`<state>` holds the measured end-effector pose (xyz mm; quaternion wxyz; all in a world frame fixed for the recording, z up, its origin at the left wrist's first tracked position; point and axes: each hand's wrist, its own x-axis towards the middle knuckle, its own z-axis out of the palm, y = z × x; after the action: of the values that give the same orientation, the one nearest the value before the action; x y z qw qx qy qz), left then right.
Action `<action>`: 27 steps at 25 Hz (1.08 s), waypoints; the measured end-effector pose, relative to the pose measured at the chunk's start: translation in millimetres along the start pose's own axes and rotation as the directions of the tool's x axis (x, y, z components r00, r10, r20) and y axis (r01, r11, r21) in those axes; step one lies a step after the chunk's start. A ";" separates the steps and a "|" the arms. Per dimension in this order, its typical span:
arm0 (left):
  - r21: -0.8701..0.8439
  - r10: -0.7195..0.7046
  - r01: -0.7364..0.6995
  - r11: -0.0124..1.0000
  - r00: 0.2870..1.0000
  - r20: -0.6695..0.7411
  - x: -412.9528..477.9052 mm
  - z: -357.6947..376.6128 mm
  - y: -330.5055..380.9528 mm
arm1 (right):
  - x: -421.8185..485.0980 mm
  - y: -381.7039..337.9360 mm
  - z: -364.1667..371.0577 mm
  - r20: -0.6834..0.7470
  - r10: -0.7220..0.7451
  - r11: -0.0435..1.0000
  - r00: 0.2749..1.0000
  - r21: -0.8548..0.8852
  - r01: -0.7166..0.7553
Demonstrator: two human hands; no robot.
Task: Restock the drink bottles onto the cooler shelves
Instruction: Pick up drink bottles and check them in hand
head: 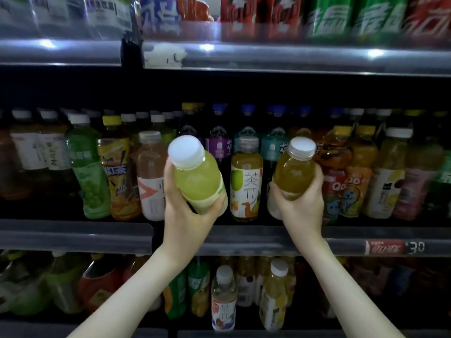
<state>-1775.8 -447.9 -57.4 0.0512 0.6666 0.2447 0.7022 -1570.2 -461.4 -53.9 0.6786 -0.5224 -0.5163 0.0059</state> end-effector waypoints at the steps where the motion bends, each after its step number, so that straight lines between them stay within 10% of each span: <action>1: 0.008 0.046 -0.045 0.999 0.998 -0.030 -1.5 -4.8 5.1 | -5.3 -4.1 -2.6 -0.043 -0.101 0.995 0.994 -0.008 0.101; 5: 0.062 0.032 -0.031 0.998 0.999 -0.017 -22.5 -30.5 25.0 | -33.1 -29.8 -7.8 0.008 -0.343 0.939 0.939 0.018 0.343; 10: 0.026 -0.330 0.329 0.944 0.935 0.131 -80.4 -96.6 33.7 | -107.8 -53.9 11.8 0.457 -0.074 0.979 0.887 0.203 -0.023; 18: 0.118 -0.784 0.783 0.611 0.576 0.231 -185.6 -263.1 27.1 | -266.6 -75.4 95.3 0.834 0.206 0.916 0.512 0.020 -0.402; 27: 0.109 -0.945 0.952 0.287 0.263 0.192 -265.6 -522.6 37.6 | -478.1 -179.0 222.5 0.940 0.313 0.779 0.133 -0.174 -0.602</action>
<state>-2240.4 -730.5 -279.5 0.4963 0.4602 0.5767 0.4576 -2045.8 -648.0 -275.6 0.2663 -0.4593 -0.6165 0.5814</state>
